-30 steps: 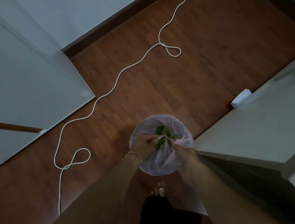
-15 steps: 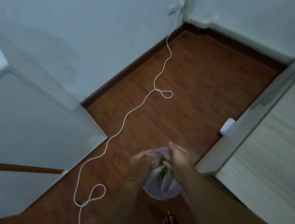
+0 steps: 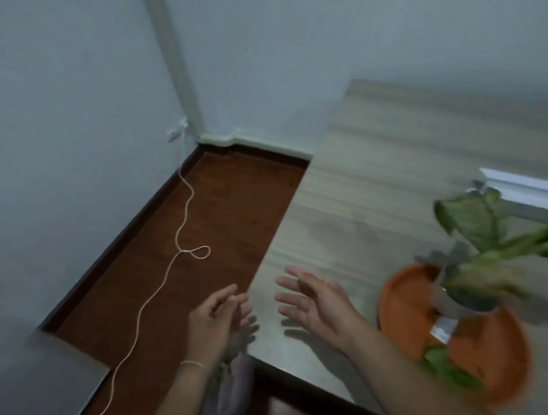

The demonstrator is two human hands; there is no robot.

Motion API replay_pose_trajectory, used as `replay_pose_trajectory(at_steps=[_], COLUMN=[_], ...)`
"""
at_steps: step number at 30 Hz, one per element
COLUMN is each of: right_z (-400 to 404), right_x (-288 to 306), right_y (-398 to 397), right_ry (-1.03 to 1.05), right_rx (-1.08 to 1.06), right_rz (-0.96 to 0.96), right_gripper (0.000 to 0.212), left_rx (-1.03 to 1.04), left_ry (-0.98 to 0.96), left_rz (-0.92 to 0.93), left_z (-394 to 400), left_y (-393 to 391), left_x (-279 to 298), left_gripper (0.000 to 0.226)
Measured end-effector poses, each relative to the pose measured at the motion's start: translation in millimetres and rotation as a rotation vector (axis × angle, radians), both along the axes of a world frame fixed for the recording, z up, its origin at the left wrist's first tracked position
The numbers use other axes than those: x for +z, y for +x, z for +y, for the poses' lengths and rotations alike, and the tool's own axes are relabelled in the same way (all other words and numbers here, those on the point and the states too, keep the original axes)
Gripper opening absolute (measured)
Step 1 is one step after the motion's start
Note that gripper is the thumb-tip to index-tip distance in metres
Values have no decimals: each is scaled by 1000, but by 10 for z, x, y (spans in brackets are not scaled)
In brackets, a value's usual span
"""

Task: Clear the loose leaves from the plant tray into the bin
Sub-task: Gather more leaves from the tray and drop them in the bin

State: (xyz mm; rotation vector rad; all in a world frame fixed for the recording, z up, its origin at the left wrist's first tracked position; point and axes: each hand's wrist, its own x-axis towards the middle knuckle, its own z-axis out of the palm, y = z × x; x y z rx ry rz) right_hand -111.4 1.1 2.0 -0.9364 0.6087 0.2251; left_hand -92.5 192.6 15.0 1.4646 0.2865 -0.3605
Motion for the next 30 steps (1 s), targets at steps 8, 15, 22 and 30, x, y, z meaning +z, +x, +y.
replay_pose_trajectory(at_steps=[8,15,22,30], right_z=[-2055,-2489,-2438,-2674], right_x=[-128,-483,-884,-1003], right_y=[-1517,-1981,-2078,-2173], right_ry=[-501,-1233,-1516,-1507], right_rx=[-50,498,711,702], right_rz=[81,76,57,37], right_gripper=[22,18,59,39], left_rx=[-770,-1385,-1577,-1551], left_ry=[398,797,1014,1083], left_rz=[-282,-542,-691,-739], left_z=[-1767,-2905,-3060,-2922], left_y=[-488,-844,-1046,-945], left_x=[-151,-565,-826,-850], left_gripper=[33,42,53,35])
